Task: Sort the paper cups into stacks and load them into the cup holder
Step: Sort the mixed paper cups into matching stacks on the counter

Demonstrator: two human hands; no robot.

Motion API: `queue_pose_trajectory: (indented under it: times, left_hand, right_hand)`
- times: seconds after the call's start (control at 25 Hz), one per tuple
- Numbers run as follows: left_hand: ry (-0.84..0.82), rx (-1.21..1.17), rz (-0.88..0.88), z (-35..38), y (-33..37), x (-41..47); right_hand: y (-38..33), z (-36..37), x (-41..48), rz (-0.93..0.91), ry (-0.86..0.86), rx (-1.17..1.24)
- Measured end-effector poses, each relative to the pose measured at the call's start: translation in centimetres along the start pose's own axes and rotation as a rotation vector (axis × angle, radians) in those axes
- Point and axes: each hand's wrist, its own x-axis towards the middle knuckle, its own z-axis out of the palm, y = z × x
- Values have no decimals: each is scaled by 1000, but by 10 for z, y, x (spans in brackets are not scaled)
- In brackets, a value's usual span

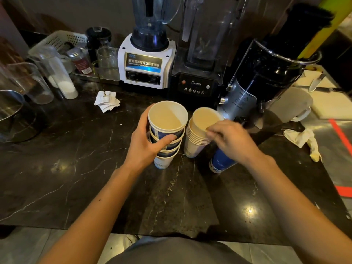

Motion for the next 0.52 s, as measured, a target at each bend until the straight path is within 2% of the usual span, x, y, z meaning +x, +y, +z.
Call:
queue_pose_trajectory:
  times: [0.04, 0.08, 0.2, 0.24, 0.4, 0.52]
  left_hand:
    - [-3, 0, -2, -1, 0, 0]
    - [-6, 1, -2, 0, 0, 1]
    - [-1, 13, -2, 0, -1, 1]
    - [-6, 12, 7, 0, -2, 1]
    - [-29, 12, 29, -2, -4, 1]
    - [-21, 4, -2, -1, -1, 1]
  right_hand:
    - [-2, 4, 1, 1, -88, 5]
    - [-6, 5, 2, -17, -64, 58]
    - [-32, -8, 10, -180, 219, 328]
    - [-43, -12, 14, -249, 234, 351]
    - [-69, -12, 30, -360, 77, 222]
    - [-75, -16, 34, -351, 204, 194]
